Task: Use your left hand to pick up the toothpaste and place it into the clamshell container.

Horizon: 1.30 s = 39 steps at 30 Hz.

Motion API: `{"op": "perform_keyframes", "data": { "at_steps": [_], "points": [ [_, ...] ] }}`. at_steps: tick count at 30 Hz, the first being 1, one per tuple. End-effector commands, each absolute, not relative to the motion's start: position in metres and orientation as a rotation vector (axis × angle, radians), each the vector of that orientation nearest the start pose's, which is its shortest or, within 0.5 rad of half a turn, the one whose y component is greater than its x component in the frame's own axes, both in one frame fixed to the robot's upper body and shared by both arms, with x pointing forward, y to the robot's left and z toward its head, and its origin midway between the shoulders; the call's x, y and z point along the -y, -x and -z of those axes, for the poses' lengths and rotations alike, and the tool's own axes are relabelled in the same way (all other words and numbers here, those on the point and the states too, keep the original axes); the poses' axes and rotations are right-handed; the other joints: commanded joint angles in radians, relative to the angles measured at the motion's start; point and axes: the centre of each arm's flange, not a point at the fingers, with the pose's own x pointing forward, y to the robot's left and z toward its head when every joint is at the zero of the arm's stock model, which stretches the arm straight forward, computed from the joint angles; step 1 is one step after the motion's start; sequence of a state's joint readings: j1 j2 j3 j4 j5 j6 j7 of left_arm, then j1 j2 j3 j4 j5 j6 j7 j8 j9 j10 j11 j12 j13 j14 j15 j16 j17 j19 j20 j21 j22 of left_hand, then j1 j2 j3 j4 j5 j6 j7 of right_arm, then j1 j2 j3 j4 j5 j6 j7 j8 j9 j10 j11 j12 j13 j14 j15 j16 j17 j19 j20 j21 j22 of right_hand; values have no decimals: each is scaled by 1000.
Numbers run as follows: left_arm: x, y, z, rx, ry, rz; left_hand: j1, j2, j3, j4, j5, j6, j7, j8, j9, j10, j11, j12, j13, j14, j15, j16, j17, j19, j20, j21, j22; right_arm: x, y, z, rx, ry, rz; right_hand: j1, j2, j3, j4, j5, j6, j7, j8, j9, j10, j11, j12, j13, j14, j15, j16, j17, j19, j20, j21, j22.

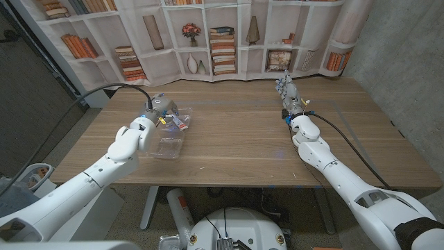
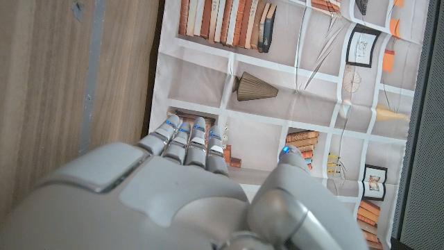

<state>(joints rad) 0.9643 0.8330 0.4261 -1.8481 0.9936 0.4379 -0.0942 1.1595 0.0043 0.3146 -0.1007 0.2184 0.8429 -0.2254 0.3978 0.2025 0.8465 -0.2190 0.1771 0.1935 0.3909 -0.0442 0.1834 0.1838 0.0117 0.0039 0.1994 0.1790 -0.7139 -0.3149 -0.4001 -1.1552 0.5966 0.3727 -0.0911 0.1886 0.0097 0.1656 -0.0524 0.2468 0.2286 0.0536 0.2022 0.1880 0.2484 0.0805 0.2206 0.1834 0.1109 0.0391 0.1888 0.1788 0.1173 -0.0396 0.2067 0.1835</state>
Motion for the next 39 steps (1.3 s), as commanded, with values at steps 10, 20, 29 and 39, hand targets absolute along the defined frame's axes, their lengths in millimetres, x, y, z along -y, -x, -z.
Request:
{"op": "perform_keyframes", "data": {
  "at_steps": [10, 20, 29, 39],
  "points": [
    [-314, -560, -30, 428, -1731, -453, -9, 6, 3, 3, 4, -6, 3, -6, 2, -7, 0, 4, 2, -6, -143, 6, 4, 3, 8, 1, 4, 232, -672, -9, 692, -179, -130, 9, 9, 1, -9, -4, 11, -1, -3, 3, 5, -1, -1, 5, 9, -5, -2, 4, 10, -2, -3, 2],
    [-317, -552, -39, 445, -1734, -479, -11, 7, 3, 5, 4, -5, 3, -6, 2, -8, 0, 6, 2, -6, -143, 7, 4, 5, 7, 2, 4, 230, -669, -9, 693, -178, -127, 14, 12, 3, -12, -4, 9, -1, -4, 3, 5, 0, -2, 5, 9, -5, -2, 4, 10, -2, -3, 2],
    [-319, -544, -48, 459, -1735, -499, -13, 9, 3, 6, 4, -3, 3, -6, 3, -7, 0, 8, 2, -7, -143, 7, 4, 5, 5, 3, 4, 230, -667, -7, 692, -180, -123, 20, 14, 5, -15, -4, 10, -1, -3, 3, 6, 1, -1, 5, 9, -4, -2, 3, 9, -1, -3, 2],
    [-321, -542, -46, 465, -1732, -492, -15, 9, 3, 7, 4, -2, 3, -6, 3, -7, 0, 10, 3, -7, -143, 8, 4, 4, 5, 3, 4, 228, -666, -3, 690, -186, -122, 25, 17, 7, -18, -4, 11, 0, -3, 3, 7, 1, -1, 5, 9, -4, -2, 3, 9, -1, -4, 2]
  ]
}}
